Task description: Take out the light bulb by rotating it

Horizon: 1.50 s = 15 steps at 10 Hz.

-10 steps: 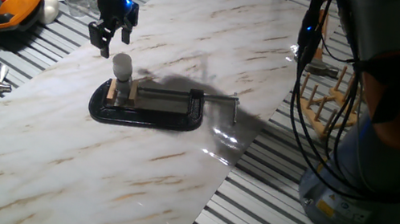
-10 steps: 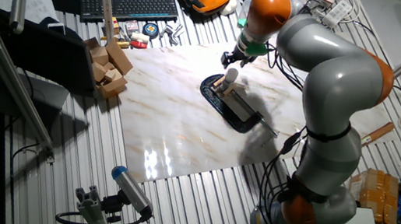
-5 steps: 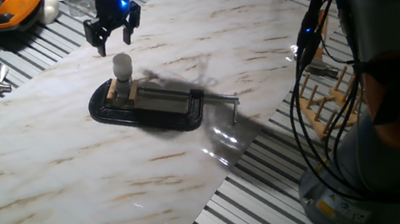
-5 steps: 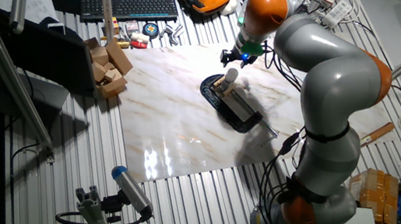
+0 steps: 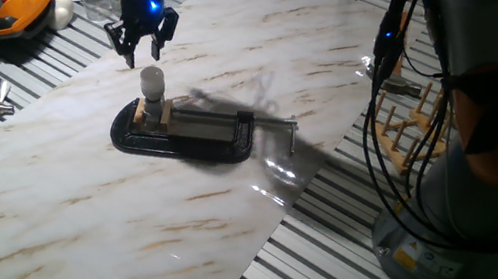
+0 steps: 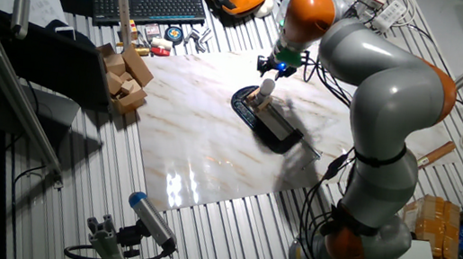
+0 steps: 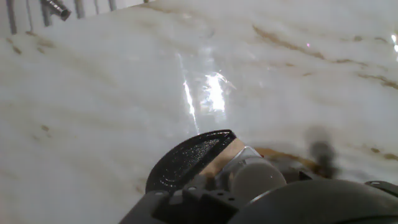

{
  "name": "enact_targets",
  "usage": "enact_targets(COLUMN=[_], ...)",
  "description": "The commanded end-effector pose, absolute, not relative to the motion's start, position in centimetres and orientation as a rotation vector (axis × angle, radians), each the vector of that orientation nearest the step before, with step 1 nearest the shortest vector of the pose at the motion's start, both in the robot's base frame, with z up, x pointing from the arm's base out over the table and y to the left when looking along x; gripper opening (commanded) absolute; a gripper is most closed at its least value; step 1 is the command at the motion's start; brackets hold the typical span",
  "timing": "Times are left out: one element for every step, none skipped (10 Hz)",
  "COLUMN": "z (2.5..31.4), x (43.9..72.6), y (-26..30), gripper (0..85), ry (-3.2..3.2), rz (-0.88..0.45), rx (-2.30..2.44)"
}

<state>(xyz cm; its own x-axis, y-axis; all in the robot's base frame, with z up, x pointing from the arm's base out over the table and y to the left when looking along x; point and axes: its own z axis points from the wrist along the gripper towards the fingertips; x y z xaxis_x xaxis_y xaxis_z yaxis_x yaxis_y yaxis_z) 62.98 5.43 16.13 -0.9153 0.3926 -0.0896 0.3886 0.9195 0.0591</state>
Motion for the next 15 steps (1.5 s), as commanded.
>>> enact_targets(z=[16.00, 15.95, 15.93, 15.91, 15.89, 15.88, 15.89, 15.85, 15.78, 15.77, 15.76, 15.70, 15.60, 15.56, 15.53], x=[62.97, 63.01, 63.05, 63.04, 63.05, 63.07, 63.06, 63.05, 63.08, 63.09, 63.08, 63.08, 63.10, 63.13, 63.18], y=[5.44, 5.46, 5.47, 5.49, 5.49, 5.48, 5.49, 5.49, 5.48, 5.48, 5.48, 5.49, 5.47, 5.47, 5.48], gripper=[51.0, 51.0, 51.0, 51.0, 51.0, 51.0, 51.0, 51.0, 51.0, 51.0, 51.0, 51.0, 51.0, 51.0, 51.0], ry=[1.085, 1.035, 0.979, 0.925, 0.882, 0.838, 0.796, 0.762, 0.741, 0.706, 0.652, 0.625, 0.592, 0.566, 0.549], rz=[-0.094, -0.101, -0.116, -0.118, -0.113, -0.109, -0.106, -0.102, -0.106, -0.109, -0.103, -0.089, -0.084, -0.084, -0.096], rx=[2.875, 2.905, 2.934, 2.952, 2.964, 2.975, 2.990, 3.008, 3.015, 3.020, 3.030, 3.038, 3.044, 3.047, 3.048])
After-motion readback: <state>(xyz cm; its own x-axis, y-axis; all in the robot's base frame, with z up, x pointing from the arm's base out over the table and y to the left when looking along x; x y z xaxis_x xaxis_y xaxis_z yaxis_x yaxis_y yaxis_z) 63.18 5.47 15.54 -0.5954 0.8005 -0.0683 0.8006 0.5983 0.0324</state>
